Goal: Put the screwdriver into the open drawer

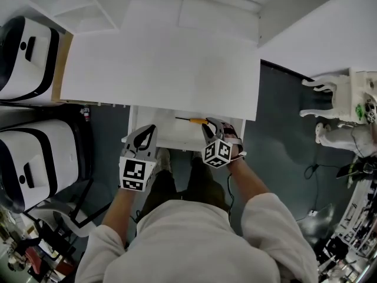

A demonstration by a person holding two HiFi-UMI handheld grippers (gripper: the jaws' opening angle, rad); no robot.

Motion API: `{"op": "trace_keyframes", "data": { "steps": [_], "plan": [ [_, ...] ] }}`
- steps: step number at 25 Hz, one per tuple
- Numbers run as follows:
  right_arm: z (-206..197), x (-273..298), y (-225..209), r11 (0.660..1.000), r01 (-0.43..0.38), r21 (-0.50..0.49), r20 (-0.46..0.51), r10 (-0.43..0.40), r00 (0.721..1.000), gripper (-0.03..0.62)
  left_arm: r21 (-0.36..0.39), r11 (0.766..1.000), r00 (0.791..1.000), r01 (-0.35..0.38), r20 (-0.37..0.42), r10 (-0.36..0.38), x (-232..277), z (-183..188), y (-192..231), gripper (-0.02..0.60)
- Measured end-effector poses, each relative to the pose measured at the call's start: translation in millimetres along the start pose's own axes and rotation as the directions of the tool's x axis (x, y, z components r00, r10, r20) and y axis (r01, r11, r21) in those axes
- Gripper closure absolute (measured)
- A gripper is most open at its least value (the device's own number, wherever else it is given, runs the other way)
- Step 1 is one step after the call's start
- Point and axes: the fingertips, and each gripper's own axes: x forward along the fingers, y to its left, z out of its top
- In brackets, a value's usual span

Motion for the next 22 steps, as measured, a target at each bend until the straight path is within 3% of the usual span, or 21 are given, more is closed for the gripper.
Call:
{"op": "trace_keyframes", "data": {
  "steps": [6, 11, 17, 22],
  "plan": [
    [16, -44, -22, 0.987, 0.094, 0.131, 0.037, -0.1, 0.994, 0.479, 0.038, 0.999, 0.998, 0.0, 0.068, -0.003, -18, 30, -5, 0.575],
    [30, -85, -37, 0.953, 0.16, 0.256, 0.068, -0.183, 0.981, 0.482, 0.065, 0.998, 0.993, -0.005, 0.118, -0.003, -34, 49, -8, 0.575],
    [41, -127, -56, 0.887, 0.211, 0.411, 0.108, -0.277, 0.955, 0.484, 0.076, 0.997, 0.987, -0.009, 0.163, -0.003, -45, 67, -11, 0.575],
    [49, -164, -67, 0.813, 0.236, 0.532, 0.157, -0.368, 0.916, 0.508, 0.083, 0.996, 0.981, -0.014, 0.192, -0.002, -56, 74, -13, 0.575]
  ]
}}
